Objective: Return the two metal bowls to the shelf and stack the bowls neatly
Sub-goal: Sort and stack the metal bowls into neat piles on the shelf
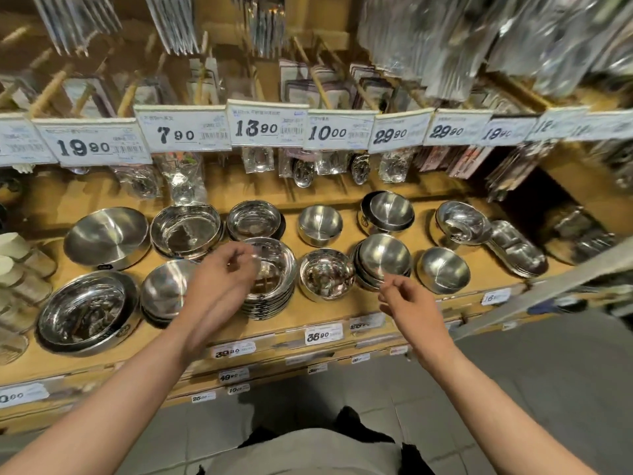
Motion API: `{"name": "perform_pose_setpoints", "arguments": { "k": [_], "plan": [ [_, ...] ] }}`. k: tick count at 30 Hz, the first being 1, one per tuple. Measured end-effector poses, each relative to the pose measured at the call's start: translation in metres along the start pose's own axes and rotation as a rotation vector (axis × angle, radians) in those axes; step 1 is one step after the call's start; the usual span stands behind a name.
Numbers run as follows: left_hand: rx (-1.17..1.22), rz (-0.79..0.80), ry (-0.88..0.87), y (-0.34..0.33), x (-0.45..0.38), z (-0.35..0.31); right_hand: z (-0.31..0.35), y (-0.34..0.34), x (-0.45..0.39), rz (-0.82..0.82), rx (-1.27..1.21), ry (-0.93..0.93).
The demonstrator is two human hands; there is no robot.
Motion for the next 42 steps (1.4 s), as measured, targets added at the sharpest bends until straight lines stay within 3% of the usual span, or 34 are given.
{"name": "perform_pose_setpoints", "arguments": {
  "k": [3, 10, 15, 22, 30, 42],
  "plan": [
    [0.115, 0.137, 0.066, -0.037, 0.004, -0.007, -0.011, 0.032, -0.002, -0.065, -0.013, -0.015],
    [0.069, 0.18, 0.164, -0.097, 0.006, -0.017, -0.04, 0.083, -0.021, -0.106, -0.084, -0.04],
    [0.162, 0.099, 0.302, -0.133, -0.005, -0.019, -0.075, 0.14, -0.035, -0.108, -0.078, -0.064],
    [0.23, -0.009, 0.345, -0.194, -0.008, -0.022, -0.114, 0.22, -0.088, -0.053, -0.037, -0.084],
    [0.474, -0.112, 0.523, -0.239, -0.003, -0.015, -0.123, 0.235, -0.136, 0.073, 0.043, -0.055],
    [0.475, -0.262, 0.583, -0.245, 0.001, 0.005, -0.153, 0.197, -0.173, 0.235, -0.017, -0.22]
  ]
}}
Point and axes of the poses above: each hand's wrist, its own x-axis away from the middle knuckle, its own y-axis out of the back of the hand, z = x × y, the point moved 9 cm from there along -x, towards the middle knuckle, and after that the axes turned 7 degrees about y, right-handed, at the moved point
